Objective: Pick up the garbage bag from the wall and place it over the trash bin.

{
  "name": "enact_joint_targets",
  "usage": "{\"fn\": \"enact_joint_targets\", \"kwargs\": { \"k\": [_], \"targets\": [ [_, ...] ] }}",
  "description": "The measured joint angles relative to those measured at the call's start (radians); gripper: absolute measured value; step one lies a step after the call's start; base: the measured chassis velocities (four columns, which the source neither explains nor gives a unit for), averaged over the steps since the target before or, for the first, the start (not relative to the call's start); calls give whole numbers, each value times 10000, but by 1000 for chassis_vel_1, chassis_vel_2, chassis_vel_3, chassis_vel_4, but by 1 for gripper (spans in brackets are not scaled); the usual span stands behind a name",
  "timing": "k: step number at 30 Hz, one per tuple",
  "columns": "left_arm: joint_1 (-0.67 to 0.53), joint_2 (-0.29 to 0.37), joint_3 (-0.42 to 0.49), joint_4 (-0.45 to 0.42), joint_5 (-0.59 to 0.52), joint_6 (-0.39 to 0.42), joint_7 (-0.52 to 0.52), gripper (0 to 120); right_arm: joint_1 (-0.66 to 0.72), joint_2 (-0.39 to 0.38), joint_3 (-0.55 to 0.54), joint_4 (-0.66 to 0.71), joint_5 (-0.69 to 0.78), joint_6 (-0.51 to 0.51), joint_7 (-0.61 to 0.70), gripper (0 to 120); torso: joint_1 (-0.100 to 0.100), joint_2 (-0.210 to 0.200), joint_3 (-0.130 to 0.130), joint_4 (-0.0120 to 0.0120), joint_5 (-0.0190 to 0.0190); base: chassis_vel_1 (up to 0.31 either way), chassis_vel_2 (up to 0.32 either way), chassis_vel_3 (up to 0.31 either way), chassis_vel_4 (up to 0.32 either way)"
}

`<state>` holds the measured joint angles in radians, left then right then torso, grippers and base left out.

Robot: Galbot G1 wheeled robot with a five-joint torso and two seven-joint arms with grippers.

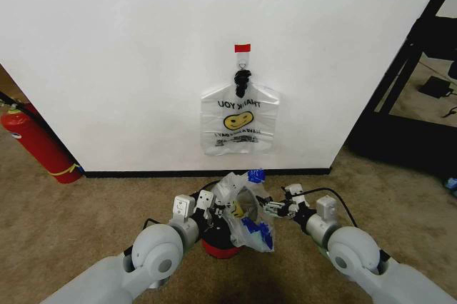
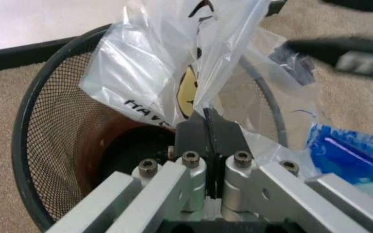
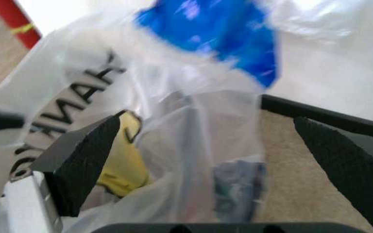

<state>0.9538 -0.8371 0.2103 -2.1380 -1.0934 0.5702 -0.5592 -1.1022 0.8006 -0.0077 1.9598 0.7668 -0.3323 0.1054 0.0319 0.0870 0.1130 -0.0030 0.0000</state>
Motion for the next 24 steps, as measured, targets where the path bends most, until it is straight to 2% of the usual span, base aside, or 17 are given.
{"fn": "enact_joint_targets", "kwargs": {
  "k": [3, 8, 18, 24],
  "targets": [
    [-29, 34, 35, -26, 0, 4, -8, 0, 288, 73, -372, -184, -101, -69, -66, 100, 0, 0, 0, 0, -1, 0, 0, 0, 0],
    [28, 157, 6, -90, -5, 7, -15, 0, 842, 620, -1121, -956, 146, -218, -110, 100, 0, 0, 0, -1, 0, 0, 0, 0, 0],
    [199, 192, -53, -120, -15, 6, 18, 0, 1166, 860, -1250, -1432, 856, -418, 110, 99, 0, 0, 0, -2, -2, 0, 0, 0, 0],
    [181, 220, -24, -244, -38, 3, 26, 0, 1241, 939, -1318, -1572, 1248, -924, 339, 76, 0, 0, 0, -2, -1, 0, 0, 0, 0]
  ]
}}
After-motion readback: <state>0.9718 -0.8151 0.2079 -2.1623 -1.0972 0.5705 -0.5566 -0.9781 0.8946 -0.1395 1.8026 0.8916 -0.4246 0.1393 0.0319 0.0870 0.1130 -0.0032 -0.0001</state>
